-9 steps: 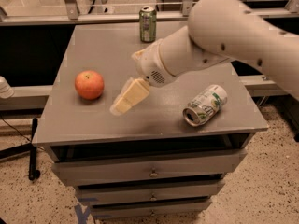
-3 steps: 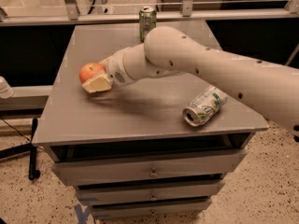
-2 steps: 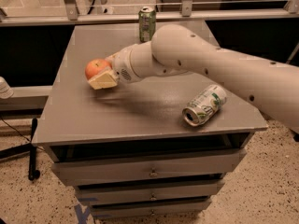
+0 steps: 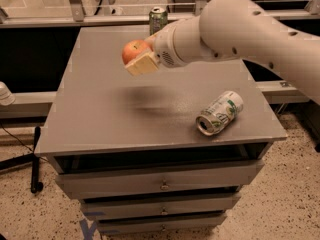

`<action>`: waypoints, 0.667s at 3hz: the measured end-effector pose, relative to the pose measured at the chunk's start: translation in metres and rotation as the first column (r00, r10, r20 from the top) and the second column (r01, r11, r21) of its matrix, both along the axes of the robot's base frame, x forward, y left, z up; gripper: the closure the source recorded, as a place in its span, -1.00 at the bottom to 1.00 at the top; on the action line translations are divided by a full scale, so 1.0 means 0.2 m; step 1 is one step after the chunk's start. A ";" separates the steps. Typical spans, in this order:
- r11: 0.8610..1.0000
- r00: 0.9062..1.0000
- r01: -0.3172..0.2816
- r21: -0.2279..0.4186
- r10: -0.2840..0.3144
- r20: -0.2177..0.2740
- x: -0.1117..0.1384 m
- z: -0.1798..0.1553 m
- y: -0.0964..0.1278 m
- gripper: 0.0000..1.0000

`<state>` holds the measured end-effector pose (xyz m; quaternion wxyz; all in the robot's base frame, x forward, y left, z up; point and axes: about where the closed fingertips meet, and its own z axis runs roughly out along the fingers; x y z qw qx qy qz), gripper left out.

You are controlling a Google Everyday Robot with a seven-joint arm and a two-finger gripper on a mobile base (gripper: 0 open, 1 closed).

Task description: Move apple near green can

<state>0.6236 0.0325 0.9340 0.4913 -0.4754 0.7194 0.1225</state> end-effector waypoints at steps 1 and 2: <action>1.000 1.000 -0.001 0.001 0.001 0.000 0.00 0.00 0.00 1.00; 0.999 0.999 0.041 0.003 -0.041 0.019 0.08 -0.04 -0.09 1.00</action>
Offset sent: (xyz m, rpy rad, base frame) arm 0.0436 -0.0506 -0.0244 0.0074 -0.0451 -0.1146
